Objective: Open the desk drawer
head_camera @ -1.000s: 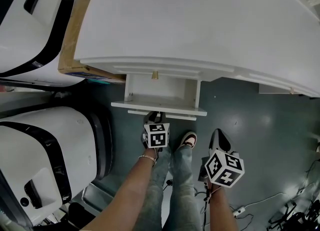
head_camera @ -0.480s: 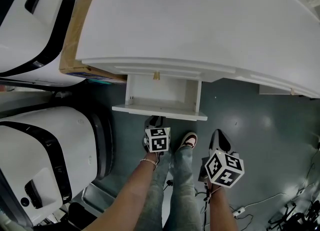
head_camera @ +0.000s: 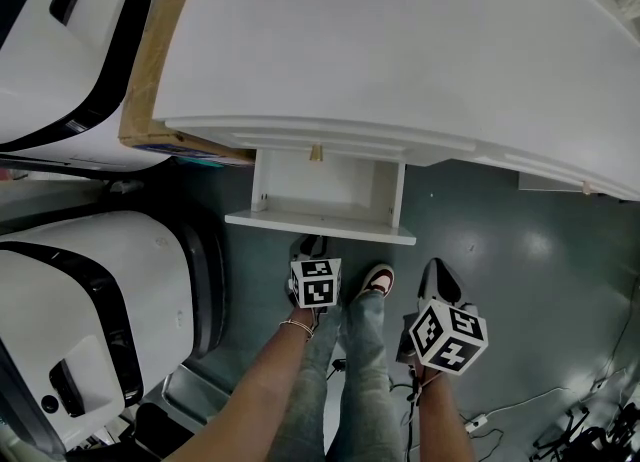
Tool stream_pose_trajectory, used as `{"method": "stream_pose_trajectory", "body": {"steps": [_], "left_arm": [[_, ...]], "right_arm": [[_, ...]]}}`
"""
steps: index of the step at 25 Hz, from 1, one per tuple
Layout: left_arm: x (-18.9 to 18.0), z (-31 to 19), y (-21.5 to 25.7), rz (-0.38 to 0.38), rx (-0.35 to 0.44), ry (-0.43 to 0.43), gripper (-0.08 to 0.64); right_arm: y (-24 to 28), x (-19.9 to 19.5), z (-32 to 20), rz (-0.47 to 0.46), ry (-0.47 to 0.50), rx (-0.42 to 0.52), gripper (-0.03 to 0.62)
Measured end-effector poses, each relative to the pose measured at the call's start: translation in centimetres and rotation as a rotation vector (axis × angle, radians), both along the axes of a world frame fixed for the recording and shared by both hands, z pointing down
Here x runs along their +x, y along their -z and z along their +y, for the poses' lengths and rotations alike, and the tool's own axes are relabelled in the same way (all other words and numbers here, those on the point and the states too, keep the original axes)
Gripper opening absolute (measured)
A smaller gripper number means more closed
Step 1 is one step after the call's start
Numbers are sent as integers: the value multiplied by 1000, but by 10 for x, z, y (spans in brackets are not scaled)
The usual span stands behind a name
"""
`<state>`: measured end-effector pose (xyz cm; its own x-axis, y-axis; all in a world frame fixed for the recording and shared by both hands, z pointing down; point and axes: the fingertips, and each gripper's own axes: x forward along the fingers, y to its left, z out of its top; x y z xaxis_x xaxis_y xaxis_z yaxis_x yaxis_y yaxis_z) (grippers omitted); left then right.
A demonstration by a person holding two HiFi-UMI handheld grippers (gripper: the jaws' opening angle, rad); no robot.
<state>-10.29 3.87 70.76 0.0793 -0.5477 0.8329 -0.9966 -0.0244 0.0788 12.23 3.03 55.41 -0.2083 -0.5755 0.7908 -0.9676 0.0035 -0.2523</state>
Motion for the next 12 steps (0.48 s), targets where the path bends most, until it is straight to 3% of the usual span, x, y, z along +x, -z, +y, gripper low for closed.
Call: {"method": "stream_pose_trajectory", "body": {"steps": [12], "left_arm": [[5,10,18,41,-60,-20,91]], "right_arm": [[14,-17,-14,-11,16,8,8]]}}
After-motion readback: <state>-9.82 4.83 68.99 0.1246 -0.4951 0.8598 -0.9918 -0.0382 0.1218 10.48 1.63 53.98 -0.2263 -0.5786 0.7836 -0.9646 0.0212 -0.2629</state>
